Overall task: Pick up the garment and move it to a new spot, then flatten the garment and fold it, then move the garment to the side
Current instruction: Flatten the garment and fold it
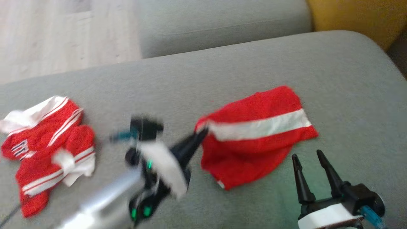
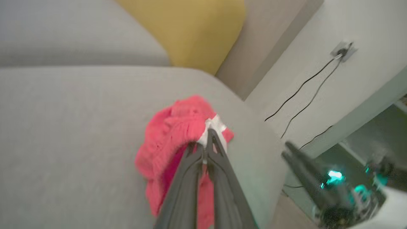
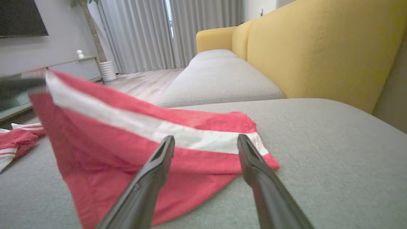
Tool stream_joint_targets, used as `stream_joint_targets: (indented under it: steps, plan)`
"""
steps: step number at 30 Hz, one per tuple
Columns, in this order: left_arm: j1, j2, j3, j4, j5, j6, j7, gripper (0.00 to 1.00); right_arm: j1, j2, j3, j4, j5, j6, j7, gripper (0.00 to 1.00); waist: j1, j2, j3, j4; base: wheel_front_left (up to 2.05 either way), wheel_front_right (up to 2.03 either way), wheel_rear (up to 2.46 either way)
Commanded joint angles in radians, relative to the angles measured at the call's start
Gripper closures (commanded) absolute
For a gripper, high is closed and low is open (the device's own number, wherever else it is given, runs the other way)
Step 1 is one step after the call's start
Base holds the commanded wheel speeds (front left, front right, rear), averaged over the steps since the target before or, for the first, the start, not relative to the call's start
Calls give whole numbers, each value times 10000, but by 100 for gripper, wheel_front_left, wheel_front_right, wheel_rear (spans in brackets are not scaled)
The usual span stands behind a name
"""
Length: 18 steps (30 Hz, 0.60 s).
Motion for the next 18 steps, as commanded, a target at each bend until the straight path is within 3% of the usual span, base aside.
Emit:
stream_joint_targets:
  steps: [1,7,11,18]
  plan:
    - [-451,320,358,-349,227,37,-280,100,-255,-68,141,-359,-39,65,-40,0,1,-1,192,503,0,0,0]
    - [527,689,-99,-128,1103,182,-1308,100,-602,-68,-338,-121,9,65,-40,0,1,-1,567,1392,0,0,0]
    - [614,904,-129,174,1676,482,-1841,100,-1219,-165,-408,697,100,65,-40,0,1,-1,757,1671,0,0,0]
    - [416,1161,-148,994,2585,808,-2313,100,-3371,-1136,533,2749,1509,65,681,0,1,-1,1122,1905,0,0,0]
